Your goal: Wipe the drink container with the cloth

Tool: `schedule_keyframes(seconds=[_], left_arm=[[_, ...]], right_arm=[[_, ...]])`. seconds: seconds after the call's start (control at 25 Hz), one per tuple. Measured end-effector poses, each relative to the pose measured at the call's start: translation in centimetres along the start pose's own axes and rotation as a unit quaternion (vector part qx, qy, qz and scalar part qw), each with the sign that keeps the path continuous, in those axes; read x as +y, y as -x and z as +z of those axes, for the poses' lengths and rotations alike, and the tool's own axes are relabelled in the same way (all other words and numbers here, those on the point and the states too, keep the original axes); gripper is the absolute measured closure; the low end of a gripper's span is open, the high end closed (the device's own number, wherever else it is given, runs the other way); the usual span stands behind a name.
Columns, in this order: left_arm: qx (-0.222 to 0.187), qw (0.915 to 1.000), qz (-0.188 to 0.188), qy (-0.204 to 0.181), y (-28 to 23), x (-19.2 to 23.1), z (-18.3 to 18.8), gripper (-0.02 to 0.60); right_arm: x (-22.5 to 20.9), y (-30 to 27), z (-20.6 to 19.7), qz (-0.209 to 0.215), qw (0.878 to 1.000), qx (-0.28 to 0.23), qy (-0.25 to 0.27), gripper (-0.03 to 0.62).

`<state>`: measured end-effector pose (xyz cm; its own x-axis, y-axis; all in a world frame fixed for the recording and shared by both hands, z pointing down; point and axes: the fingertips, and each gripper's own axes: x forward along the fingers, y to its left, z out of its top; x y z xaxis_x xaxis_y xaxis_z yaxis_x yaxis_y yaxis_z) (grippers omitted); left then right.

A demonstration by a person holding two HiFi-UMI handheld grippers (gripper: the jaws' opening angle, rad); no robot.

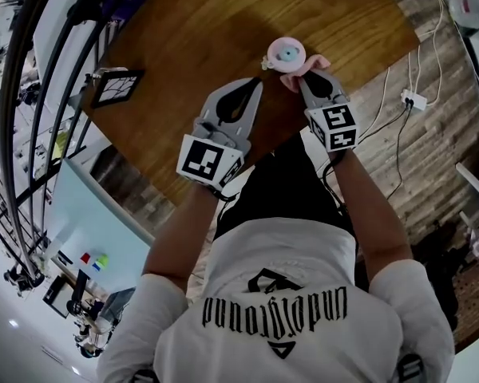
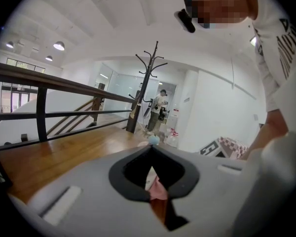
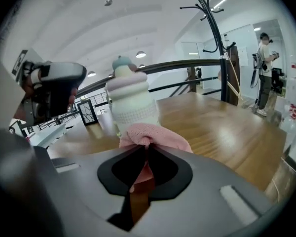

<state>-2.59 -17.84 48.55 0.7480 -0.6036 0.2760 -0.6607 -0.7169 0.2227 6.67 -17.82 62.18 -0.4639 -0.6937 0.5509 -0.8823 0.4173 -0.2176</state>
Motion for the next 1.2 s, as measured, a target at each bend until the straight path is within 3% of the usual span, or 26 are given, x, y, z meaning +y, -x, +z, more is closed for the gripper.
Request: schedule_keyframes(seconds=[0.24,0.36,0.76,0.96,1.2], left_arm=[[-0.001,1.0000,0.004,0.008,-0.2,0.7,0.2,0.532],[0.006,0.9997,0.010,0.021,-0.5,0.8,0.3,0.532],[0.007,0.9994,0.034,0.010,-2.5,2.7,-0.1,0.532],[0.013,0.9991,0.037,0.014,-3.0,3.3,-0.6,0.532],[0.014,0.9985,0.050,0.017,-3.3,3.8,0.0,0.532]], right_arm=[[0.4,2.8,5.8,0.047,0.995,-0.047,0.078,0.566],[0.1,2.6,6.6,0.073,0.991,-0.048,0.101,0.566],[-2.7,-2.4,-0.3,0.157,0.980,0.086,0.085,0.566],[-2.6,-2.9,-0.4,0.218,0.964,0.101,0.113,0.566],[-1.9,-1.5,3.7,0.309,0.936,0.071,0.153,0.566]])
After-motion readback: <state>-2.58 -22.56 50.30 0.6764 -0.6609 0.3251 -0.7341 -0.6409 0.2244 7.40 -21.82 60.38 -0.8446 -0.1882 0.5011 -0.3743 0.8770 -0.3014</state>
